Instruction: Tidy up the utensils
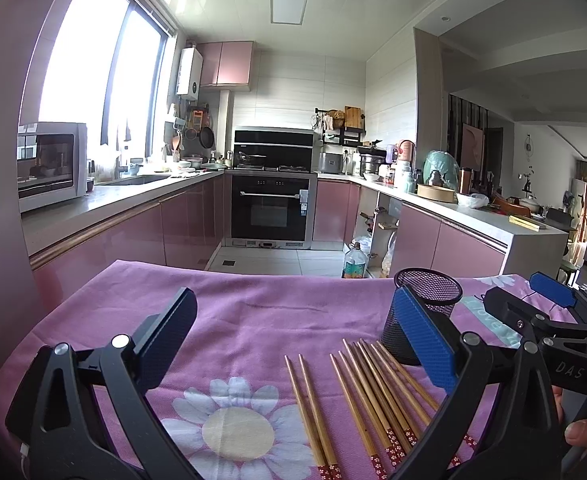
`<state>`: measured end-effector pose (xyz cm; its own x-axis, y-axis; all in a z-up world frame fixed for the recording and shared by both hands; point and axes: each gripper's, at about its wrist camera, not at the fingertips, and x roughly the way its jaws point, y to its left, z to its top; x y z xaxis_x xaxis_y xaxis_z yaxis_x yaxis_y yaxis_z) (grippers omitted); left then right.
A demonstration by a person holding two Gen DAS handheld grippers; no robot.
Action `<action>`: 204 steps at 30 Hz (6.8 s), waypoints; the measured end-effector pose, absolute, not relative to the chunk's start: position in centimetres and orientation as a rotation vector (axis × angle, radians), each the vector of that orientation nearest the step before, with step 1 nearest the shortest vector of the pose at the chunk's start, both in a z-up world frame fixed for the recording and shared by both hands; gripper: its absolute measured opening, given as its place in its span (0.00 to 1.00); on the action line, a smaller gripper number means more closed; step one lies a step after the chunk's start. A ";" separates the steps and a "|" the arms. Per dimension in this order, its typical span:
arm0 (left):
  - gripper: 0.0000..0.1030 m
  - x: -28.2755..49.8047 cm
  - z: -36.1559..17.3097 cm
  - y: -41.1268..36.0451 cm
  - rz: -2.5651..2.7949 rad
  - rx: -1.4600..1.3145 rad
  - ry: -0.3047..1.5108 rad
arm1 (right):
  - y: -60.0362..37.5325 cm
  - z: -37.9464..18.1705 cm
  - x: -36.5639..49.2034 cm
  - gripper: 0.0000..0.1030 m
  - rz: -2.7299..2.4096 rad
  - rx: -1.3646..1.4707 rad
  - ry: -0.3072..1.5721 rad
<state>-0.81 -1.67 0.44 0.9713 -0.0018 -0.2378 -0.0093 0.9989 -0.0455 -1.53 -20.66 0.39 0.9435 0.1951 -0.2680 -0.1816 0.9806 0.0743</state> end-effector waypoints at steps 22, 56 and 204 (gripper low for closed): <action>0.95 -0.5 0.2 -2.2 0.001 -0.048 0.244 | -21.2 0.6 -1.5 0.94 0.192 0.050 0.268; 0.95 -0.2 0.0 -1.8 -0.004 -0.054 0.278 | -21.4 -0.2 -1.1 0.94 0.208 0.054 0.268; 0.11 24.0 3.0 -10.7 -0.535 -0.063 0.735 | -22.7 0.7 16.5 0.10 0.366 0.043 0.671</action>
